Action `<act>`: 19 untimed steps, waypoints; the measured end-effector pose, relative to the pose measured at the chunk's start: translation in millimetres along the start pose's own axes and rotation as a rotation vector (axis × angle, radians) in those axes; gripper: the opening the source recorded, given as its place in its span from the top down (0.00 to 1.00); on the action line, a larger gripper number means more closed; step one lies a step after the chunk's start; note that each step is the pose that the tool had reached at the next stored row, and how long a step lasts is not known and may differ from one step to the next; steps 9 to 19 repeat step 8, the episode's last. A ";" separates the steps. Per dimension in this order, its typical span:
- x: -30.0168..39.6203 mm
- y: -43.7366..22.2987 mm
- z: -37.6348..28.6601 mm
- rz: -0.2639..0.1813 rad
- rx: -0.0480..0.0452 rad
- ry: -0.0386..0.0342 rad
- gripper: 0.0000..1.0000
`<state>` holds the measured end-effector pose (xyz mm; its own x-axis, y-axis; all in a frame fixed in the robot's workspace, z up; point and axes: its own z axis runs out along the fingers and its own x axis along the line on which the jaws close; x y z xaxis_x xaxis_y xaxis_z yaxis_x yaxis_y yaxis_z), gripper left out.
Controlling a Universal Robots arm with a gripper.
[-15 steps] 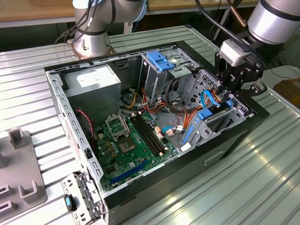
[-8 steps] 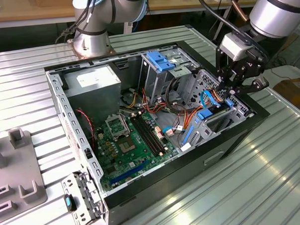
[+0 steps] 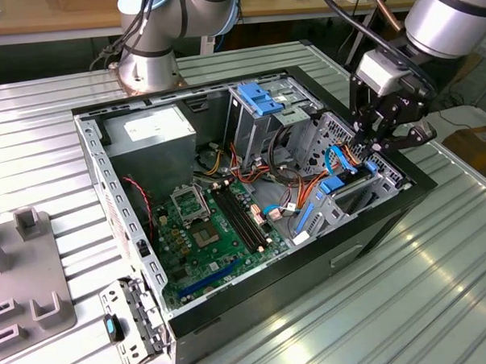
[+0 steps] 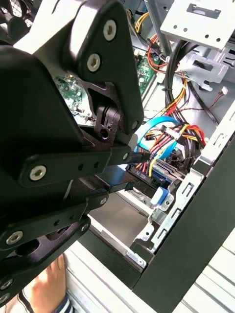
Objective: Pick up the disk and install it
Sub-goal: 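Insert the second disk wire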
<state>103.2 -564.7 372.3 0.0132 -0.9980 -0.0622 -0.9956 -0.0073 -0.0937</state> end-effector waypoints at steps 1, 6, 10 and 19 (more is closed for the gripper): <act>-1.2 4.6 -0.4 0.000 0.0001 0.0001 0.70; -2.3 9.3 -0.6 0.000 0.0001 0.0000 0.70; -2.4 9.3 -0.7 0.000 0.0001 0.0000 0.70; -2.4 9.3 -0.7 0.000 0.0001 0.0000 0.70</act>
